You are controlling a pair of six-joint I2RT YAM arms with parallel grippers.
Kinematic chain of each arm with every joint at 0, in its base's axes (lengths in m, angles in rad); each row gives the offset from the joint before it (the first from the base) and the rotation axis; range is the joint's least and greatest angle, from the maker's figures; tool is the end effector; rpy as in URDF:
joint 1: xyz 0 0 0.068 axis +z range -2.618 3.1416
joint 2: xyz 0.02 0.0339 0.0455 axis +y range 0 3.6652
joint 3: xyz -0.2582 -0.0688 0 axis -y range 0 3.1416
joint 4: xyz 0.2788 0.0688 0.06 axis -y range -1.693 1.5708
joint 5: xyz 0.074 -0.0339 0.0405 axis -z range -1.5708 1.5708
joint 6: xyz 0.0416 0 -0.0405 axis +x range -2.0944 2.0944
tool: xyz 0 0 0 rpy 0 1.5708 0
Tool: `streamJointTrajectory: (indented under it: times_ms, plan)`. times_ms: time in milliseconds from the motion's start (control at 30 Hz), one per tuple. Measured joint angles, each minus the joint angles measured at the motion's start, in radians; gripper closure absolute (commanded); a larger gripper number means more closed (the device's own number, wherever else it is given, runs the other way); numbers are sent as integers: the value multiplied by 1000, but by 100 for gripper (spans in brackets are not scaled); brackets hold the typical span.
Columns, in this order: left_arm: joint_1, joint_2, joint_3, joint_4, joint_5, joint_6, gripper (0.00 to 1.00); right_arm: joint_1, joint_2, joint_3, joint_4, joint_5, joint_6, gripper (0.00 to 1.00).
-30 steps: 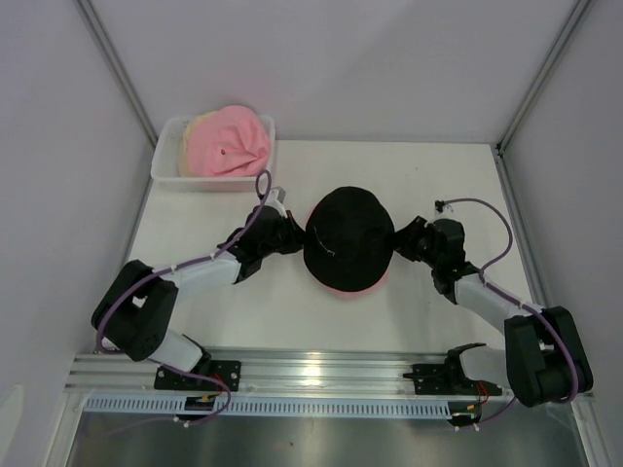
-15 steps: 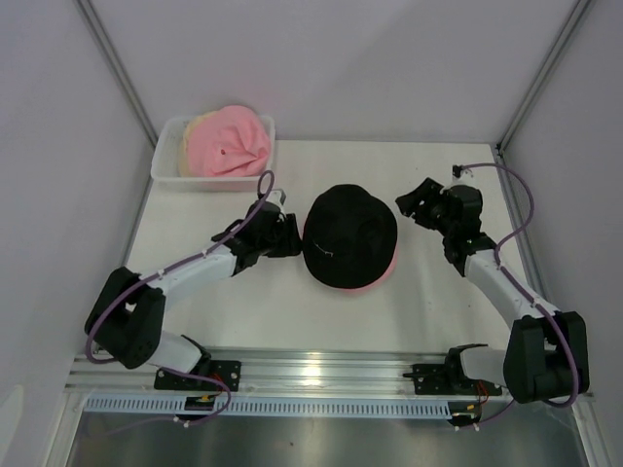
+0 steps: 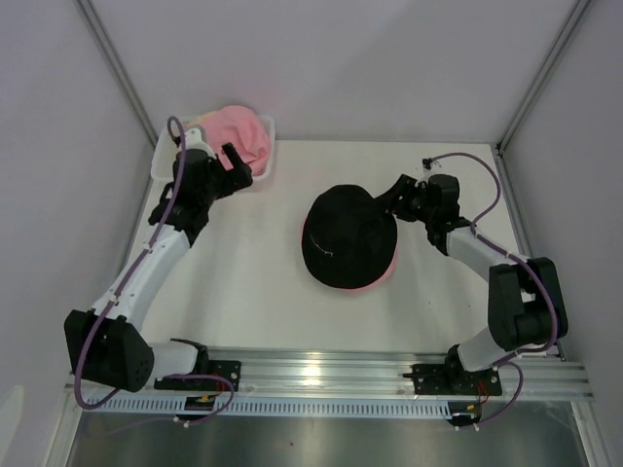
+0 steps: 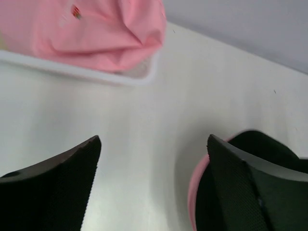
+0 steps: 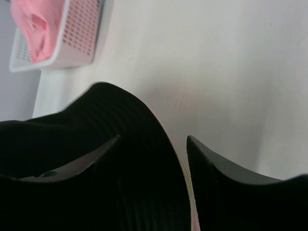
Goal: Stack the hats
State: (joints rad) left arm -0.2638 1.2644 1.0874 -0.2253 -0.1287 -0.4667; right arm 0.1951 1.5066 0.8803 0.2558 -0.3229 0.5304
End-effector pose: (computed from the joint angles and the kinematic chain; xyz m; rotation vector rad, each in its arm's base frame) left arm 0.3230 -0.0817 0.3245 -0.2851 1.9656 -0.3493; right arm 0.3607 0.0847 0.2153 0.1135 2.0015 0.7872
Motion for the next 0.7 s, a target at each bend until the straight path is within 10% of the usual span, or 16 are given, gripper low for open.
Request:
streamJointTrajectory:
  times_ms: [267,700]
  plan:
    - [158,253,364,-81,5,69,1,-77,56,40,-61,-4,-4,26]
    - [86,863,1025,-348,3,221,8,-223,-85,171,-135,27,-59,21]
